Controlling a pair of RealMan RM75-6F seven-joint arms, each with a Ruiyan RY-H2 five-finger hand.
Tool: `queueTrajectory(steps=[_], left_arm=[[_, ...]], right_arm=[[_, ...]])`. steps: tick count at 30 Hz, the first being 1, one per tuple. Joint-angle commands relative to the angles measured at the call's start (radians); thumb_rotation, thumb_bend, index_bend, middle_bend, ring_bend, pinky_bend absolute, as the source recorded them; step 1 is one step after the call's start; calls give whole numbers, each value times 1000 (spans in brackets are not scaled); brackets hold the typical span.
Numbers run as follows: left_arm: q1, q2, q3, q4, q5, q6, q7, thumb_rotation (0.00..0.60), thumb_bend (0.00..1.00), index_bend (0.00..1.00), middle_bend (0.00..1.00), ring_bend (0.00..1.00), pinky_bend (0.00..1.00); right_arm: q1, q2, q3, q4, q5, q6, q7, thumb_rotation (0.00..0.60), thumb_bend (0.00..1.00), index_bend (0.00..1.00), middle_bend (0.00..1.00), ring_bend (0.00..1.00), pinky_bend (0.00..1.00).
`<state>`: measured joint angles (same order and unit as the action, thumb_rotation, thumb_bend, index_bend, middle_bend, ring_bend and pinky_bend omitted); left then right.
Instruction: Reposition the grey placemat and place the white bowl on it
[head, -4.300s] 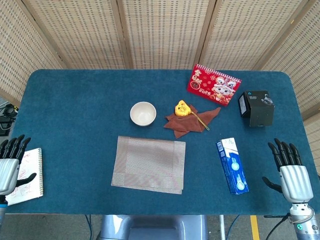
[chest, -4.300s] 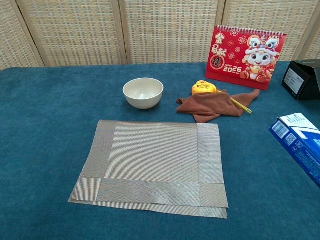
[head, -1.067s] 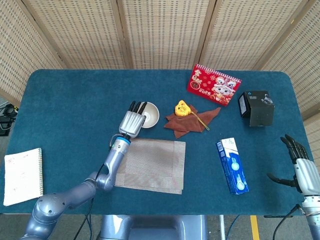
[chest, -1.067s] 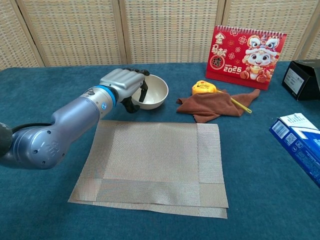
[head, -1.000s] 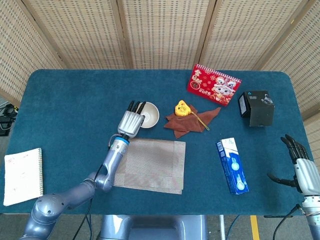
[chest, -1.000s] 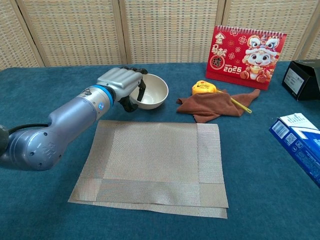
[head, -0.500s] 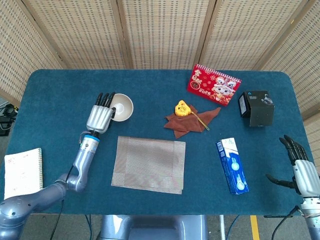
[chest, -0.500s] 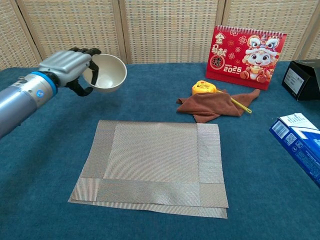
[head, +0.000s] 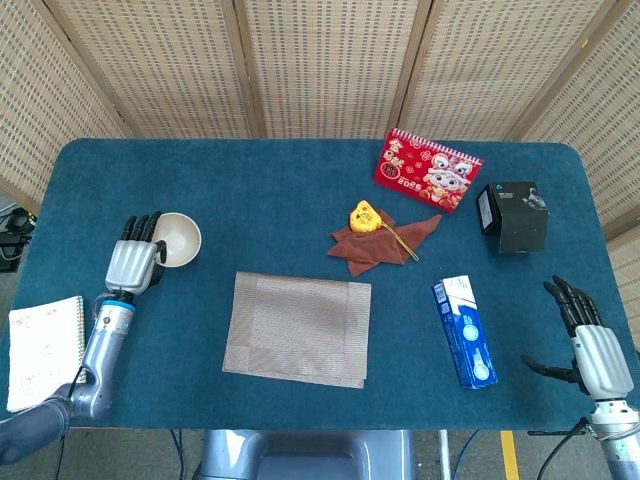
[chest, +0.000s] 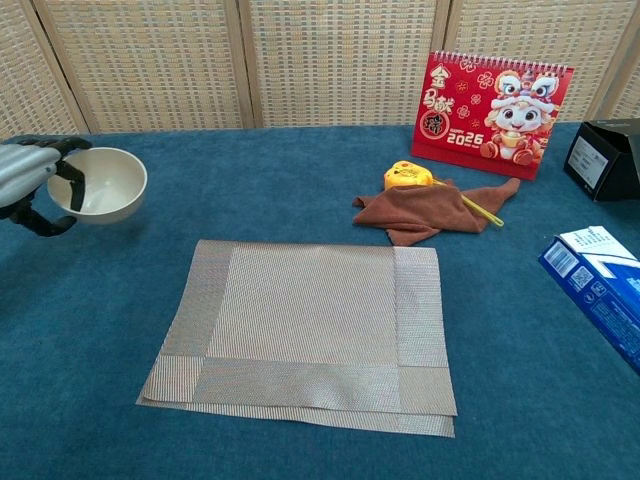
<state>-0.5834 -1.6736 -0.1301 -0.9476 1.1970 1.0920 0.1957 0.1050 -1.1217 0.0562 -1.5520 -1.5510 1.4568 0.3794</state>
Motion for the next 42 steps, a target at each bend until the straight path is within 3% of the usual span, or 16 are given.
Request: queueTrajectory(steps=[1, 6, 11, 15, 23, 28, 34, 36, 42], left_arm=[[28, 16, 23, 10, 17, 3, -33, 600, 501, 628, 0, 0, 0], [51, 18, 29, 22, 35, 13, -63, 600, 411, 538, 0, 0, 0], [63, 37, 27, 6, 47, 15, -93, 600, 200, 252, 0, 0, 0], [73, 53, 24, -3, 50, 23, -96, 600, 163, 168, 0, 0, 0], [102, 112, 19, -70, 71, 60, -131, 600, 161, 187, 0, 0, 0], [117, 175, 3, -196, 119, 131, -202, 600, 164, 226, 0, 0, 0], [107, 254, 23, -383, 211, 173, -126, 600, 165, 284, 0, 0, 0], [96, 259, 53, -447, 268, 171, -95, 600, 164, 294, 0, 0, 0], [88, 249, 89, -511, 303, 141, -44, 600, 166, 300, 0, 0, 0]], right_arm=[[0, -5, -2, -1, -2, 1, -10, 600, 84, 17, 0, 0, 0], [-1, -9, -6, -4, -5, 4, -22, 600, 83, 17, 0, 0, 0], [-2, -10, -8, -7, -8, 8, -29, 600, 83, 14, 0, 0, 0], [-3, -11, -8, -8, -9, 12, -35, 600, 84, 14, 0, 0, 0], [-5, -12, -14, -13, -19, 17, -42, 600, 84, 14, 0, 0, 0], [-4, -15, -17, -14, -19, 14, -47, 600, 84, 14, 0, 0, 0], [-6, -12, -20, -22, -26, 21, -48, 600, 84, 14, 0, 0, 0], [-9, -7, -19, -26, -25, 28, -37, 600, 84, 14, 0, 0, 0], [-12, 3, -16, -30, -21, 33, -17, 600, 84, 14, 0, 0, 0]])
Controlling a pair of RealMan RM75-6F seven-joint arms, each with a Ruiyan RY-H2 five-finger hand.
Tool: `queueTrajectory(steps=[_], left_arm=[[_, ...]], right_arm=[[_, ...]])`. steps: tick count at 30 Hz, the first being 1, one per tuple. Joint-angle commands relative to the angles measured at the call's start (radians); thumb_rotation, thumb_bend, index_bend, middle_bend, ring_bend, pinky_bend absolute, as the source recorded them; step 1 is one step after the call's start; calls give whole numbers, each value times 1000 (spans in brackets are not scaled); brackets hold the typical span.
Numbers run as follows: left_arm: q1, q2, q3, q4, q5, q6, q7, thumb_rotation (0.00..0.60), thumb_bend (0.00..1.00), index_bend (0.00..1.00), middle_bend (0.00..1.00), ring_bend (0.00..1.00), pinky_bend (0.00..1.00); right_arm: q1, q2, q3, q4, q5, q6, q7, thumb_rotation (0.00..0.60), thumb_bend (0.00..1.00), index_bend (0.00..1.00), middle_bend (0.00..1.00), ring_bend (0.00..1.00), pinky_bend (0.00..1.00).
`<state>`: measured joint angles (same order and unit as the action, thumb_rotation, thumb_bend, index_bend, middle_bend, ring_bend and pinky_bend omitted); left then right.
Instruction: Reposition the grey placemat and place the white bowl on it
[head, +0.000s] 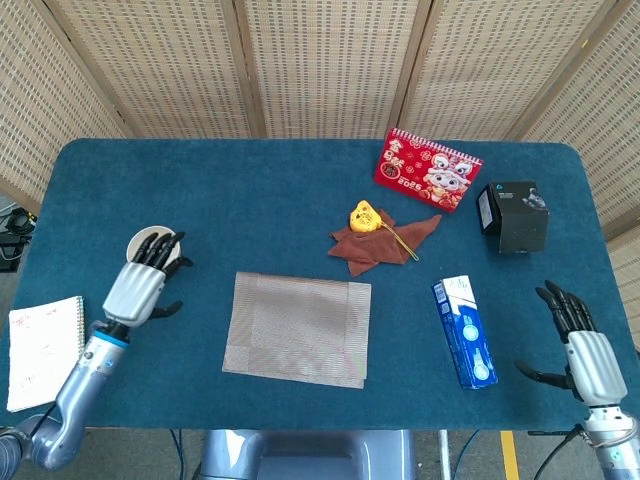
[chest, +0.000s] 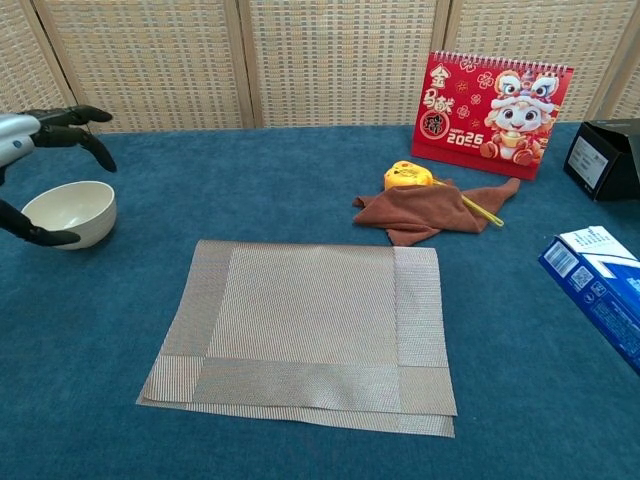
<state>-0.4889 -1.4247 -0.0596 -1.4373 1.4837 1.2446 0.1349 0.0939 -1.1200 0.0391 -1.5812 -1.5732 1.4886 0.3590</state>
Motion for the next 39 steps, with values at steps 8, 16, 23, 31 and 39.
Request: queueTrajectory(steps=[8, 16, 23, 31, 39], left_arm=[[0, -36, 93, -53, 88, -38, 62, 600, 167, 298, 0, 0, 0], [26, -113, 153, -9, 142, -39, 80, 600, 167, 110, 0, 0, 0], [34, -147, 165, 21, 167, -35, 103, 600, 170, 142, 0, 0, 0], [45, -166, 172, 52, 156, -54, 105, 600, 171, 191, 0, 0, 0], [56, -212, 163, 110, 141, -61, 100, 600, 171, 216, 0, 0, 0]], right_arm=[[0, 6, 3, 1, 10, -3, 17, 600, 83, 14, 0, 0, 0], [1, 0, 2, 5, 8, -4, 10, 600, 84, 14, 0, 0, 0], [-1, 0, 4, 5, 11, -1, 13, 600, 84, 14, 0, 0, 0], [-1, 2, 5, 6, 10, 1, 22, 600, 84, 14, 0, 0, 0], [-2, 2, 4, 7, 10, 0, 28, 600, 83, 14, 0, 0, 0]])
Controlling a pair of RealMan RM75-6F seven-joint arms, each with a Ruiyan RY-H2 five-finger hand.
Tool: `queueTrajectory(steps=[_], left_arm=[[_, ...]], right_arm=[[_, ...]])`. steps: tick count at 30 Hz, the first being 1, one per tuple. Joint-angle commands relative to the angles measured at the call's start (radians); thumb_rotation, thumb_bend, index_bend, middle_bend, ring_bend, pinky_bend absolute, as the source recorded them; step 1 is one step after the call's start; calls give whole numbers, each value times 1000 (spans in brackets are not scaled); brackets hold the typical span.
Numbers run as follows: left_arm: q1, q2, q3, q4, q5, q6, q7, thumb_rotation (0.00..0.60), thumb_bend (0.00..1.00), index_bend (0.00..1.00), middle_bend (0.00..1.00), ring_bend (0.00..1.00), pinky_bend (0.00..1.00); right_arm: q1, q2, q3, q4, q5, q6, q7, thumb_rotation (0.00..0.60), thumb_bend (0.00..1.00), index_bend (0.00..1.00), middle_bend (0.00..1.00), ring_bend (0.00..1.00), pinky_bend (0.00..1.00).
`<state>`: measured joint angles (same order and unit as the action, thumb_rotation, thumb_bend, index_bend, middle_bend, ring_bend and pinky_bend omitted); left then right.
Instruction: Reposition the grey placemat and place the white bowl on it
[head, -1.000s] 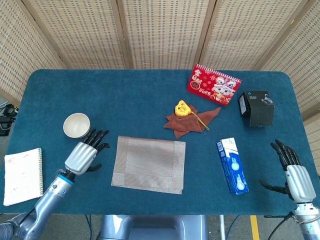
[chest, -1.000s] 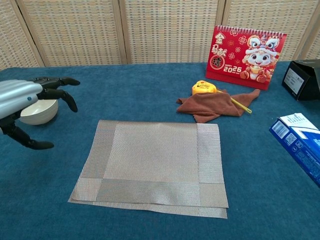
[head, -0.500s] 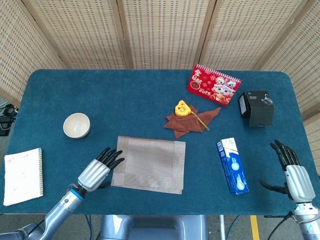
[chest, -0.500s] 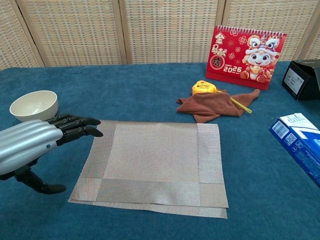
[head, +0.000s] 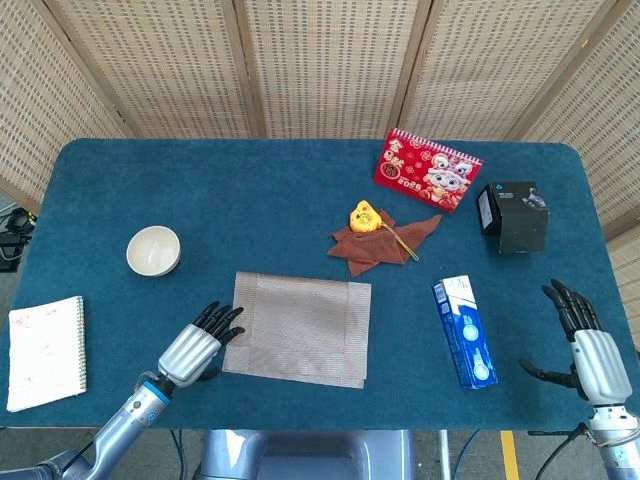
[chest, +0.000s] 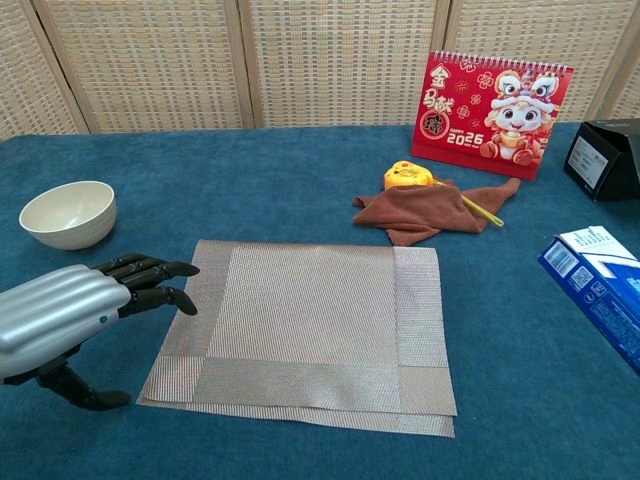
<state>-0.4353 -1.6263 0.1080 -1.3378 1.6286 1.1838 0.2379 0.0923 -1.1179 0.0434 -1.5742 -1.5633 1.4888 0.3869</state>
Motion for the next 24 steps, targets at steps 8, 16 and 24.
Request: queueTrajectory(steps=[8, 16, 24], left_arm=[[6, -38, -9, 39, -1, 2, -3, 600, 171, 229, 0, 0, 0], [7, -55, -17, 36, -2, 5, -21, 600, 172, 238, 0, 0, 0], [4, -56, -25, 38, -12, -8, -4, 600, 174, 240, 0, 0, 0]], right_arm=[[0, 1, -1, 1, -1, 0, 4, 600, 84, 13, 0, 0, 0], [-1, -1, -4, 1, -6, 1, 1, 600, 84, 14, 0, 0, 0], [-2, 1, -4, 0, -6, 3, 7, 600, 83, 13, 0, 0, 0]])
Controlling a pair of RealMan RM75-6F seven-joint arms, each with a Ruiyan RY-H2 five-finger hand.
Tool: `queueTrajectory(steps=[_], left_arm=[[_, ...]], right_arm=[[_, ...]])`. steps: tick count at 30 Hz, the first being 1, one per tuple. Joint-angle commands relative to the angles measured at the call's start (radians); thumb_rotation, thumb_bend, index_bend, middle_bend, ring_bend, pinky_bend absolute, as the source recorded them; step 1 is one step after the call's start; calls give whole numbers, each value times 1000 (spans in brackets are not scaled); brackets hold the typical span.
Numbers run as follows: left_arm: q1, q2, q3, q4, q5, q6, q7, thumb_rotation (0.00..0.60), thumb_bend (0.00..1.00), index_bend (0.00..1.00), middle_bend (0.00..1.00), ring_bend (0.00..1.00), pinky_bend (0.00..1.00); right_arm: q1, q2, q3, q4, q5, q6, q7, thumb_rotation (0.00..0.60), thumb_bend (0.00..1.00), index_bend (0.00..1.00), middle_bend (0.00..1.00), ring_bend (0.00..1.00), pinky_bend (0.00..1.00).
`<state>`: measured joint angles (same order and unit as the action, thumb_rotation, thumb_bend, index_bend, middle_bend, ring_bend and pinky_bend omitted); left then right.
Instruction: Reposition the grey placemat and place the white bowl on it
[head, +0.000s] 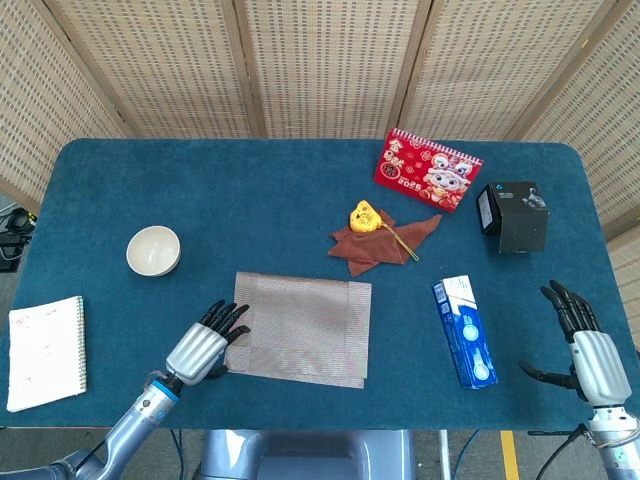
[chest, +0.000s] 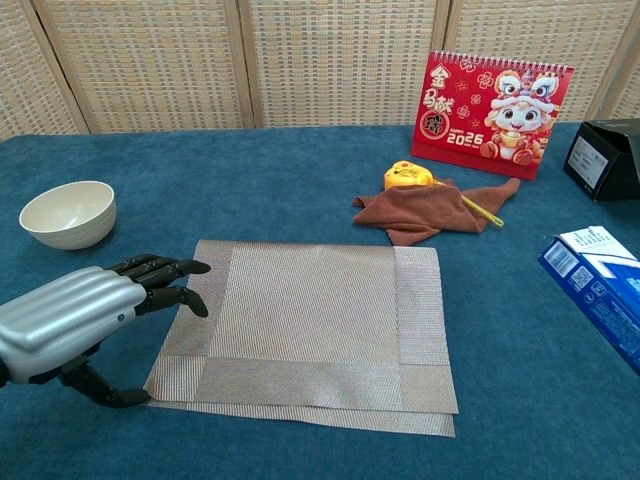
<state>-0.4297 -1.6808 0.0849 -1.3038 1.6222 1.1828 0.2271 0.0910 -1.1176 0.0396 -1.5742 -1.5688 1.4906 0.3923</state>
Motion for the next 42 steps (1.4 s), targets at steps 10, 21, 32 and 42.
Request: queueTrajectory(steps=[10, 21, 32, 42], left_arm=[[-1, -31, -8, 39, -10, -11, 23, 600, 258, 336, 0, 0, 0], [0, -61, -14, 61, -4, 2, 15, 600, 309, 331, 0, 0, 0], [-7, -55, -17, 40, -25, -30, 18, 600, 416, 465, 0, 0, 0], [-8, -40, -15, 23, -31, -38, 23, 600, 454, 510, 0, 0, 0]], right_arm=[[-2, 4, 0, 0, -4, 6, 16, 600, 83, 13, 0, 0, 0], [1, 6, -5, -3, -11, 1, 28, 600, 83, 14, 0, 0, 0], [1, 9, -7, -4, -15, 2, 42, 600, 81, 14, 0, 0, 0], [0, 12, -8, -5, -19, 7, 53, 600, 81, 14, 0, 0, 0]])
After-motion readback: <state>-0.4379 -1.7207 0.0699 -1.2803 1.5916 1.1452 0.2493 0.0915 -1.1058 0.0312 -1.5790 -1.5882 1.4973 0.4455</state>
